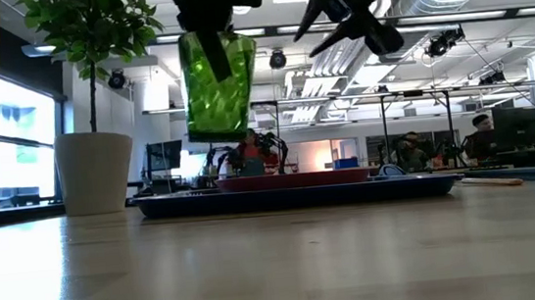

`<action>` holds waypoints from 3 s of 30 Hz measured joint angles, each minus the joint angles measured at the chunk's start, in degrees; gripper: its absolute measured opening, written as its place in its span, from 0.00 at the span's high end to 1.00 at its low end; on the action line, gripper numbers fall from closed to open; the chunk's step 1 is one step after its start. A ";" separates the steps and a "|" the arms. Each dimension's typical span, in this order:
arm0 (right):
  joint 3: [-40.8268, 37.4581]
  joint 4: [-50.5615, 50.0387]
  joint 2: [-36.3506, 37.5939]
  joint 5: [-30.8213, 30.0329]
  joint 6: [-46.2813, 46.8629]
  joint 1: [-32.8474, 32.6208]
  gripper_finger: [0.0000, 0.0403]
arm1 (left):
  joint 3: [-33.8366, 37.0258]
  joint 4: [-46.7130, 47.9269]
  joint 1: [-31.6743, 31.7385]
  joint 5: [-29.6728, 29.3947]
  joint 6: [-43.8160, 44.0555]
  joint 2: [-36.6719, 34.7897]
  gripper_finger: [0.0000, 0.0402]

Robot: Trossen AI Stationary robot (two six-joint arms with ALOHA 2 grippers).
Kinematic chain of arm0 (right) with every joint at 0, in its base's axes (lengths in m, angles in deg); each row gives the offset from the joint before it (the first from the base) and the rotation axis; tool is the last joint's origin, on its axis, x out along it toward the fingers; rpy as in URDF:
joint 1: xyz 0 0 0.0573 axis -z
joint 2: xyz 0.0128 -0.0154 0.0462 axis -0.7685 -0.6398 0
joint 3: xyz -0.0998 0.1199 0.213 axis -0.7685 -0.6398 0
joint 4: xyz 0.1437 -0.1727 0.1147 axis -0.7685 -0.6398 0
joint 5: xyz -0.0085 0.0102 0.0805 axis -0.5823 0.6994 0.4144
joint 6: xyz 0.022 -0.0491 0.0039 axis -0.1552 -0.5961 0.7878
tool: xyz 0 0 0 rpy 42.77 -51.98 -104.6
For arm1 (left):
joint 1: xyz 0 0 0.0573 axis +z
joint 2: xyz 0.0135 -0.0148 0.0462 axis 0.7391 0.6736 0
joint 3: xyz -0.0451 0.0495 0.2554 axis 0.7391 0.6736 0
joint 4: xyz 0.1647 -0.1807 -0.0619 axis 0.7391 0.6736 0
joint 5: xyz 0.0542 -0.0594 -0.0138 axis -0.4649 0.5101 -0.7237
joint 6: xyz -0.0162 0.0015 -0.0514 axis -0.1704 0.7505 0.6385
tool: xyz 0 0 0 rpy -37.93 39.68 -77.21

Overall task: Pick and place plate/cup/fork/spoon on tray
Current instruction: Put the green cup on the blue serving tray

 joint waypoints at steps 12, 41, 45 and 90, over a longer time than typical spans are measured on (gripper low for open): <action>0.00 -2.61 0.35 -0.79 0.61 0.02 0.71 | 5.74 -6.73 -4.76 3.15 8.29 0.02 0.97; -0.04 -2.29 0.44 -1.70 0.03 0.04 0.71 | 14.20 -24.54 -6.08 4.41 9.62 3.93 0.97; -0.04 -2.33 0.44 -1.68 -0.41 0.04 0.71 | 14.19 -24.53 -6.08 4.41 9.62 3.93 0.94; -0.04 6.43 0.44 0.88 -2.41 -0.18 0.71 | 14.07 -16.88 -3.34 7.05 5.99 -12.41 0.68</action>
